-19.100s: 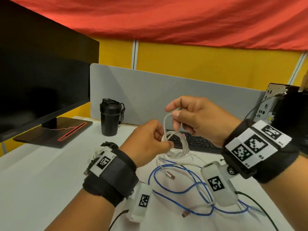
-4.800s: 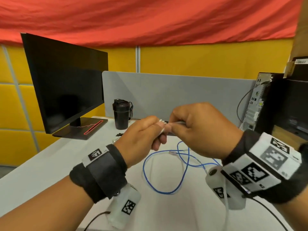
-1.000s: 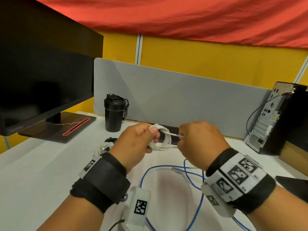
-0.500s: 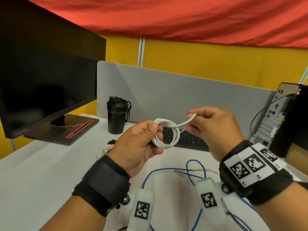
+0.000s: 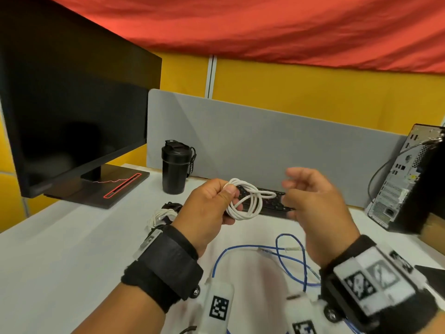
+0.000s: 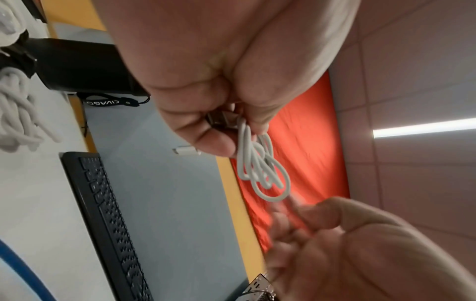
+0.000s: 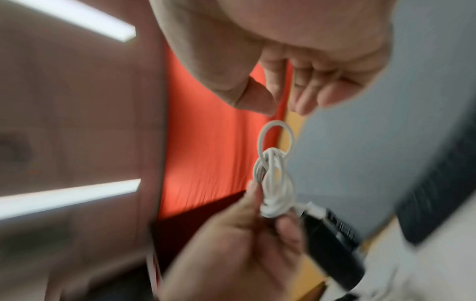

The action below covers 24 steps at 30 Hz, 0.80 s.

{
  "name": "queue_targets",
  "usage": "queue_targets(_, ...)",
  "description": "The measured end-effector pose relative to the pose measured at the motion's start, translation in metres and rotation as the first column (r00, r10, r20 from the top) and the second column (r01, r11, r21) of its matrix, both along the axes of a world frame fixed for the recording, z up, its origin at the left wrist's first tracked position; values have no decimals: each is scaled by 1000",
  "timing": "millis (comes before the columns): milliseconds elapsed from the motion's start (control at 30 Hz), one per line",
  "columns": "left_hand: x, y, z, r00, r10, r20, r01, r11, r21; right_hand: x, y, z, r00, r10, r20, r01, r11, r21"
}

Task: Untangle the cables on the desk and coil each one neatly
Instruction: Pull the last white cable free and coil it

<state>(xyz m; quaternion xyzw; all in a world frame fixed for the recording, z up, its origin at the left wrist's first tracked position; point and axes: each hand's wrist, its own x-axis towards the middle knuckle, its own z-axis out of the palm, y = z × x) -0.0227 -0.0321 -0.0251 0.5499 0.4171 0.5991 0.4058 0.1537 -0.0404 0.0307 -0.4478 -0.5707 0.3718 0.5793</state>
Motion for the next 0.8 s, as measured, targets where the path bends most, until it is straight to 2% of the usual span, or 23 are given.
queue_targets(33,0,0,0,1000,16,-12,-16,1000,3,2,-5,-1,983,-75,165,34,970,242)
queue_targets(67,1,0,-1,999,22,-28,-22,1000,10,2,-9,-2,922,-131,364,-48,895,443)
queue_targets(100,2,0,-1,999,17,-43,-16,1000,19,-1,-14,-4,804,-199,561,-182,815,549)
queue_targets(133,3,-1,-1,999,-1,-49,2,1000,25,-5,-16,-7,643,-272,716,-300,771,562)
queue_targets(167,4,-2,-1,999,-24,-48,25,999,28,-8,-15,-8,487,-335,807,-360,765,535)
queue_targets(200,4,-3,-1,998,-41,-41,42,999,26,-11,-14,-7,380,-375,846,-374,774,511)
queue_targets(233,4,-3,-1,998,-48,-31,49,999,16,-12,-12,-5,315,-396,863,-379,781,497)
queue_targets(267,4,-3,-1,999,-47,-14,47,999,3,-13,-10,-3,285,-406,869,-395,776,492)
queue_targets(300,4,-3,0,999,-44,11,44,999,-9,-13,-9,-1,286,-398,872,-422,764,488)
queue_targets(333,3,-4,1,999,-36,32,36,999,-15,-11,-8,1,328,-361,873,-453,751,481)
queue_targets(367,2,-4,2,999,-17,42,17,1000,-12,-7,-8,2,437,-273,857,-468,745,476)
queue_targets(433,-4,-1,4,997,59,51,-59,998,-5,3,-8,3,726,92,681,-480,777,407)
queue_targets(467,-8,0,5,993,98,65,-98,995,-9,8,-10,6,785,304,539,-518,800,303)
queue_targets(500,-10,0,6,989,123,82,-123,992,-12,12,-12,7,792,463,398,-568,799,200)
queue_targets(567,-10,-1,7,984,135,116,-136,991,-1,14,-16,6,754,633,174,-643,766,-3)
queue_targets(600,-9,-2,7,982,125,139,-127,992,7,12,-18,5,758,648,73,-645,761,-66)
queue_targets(633,-7,-2,8,980,104,168,-108,994,14,9,-17,2,794,607,-21,-606,789,-103)
queue_targets(733,-4,-4,7,959,38,282,-44,999,17,-4,-10,-3,935,296,-196,-325,935,-143)
queue_targets(800,-4,-3,7,945,39,325,-43,999,6,-10,-7,-3,959,170,-225,-209,965,-161)
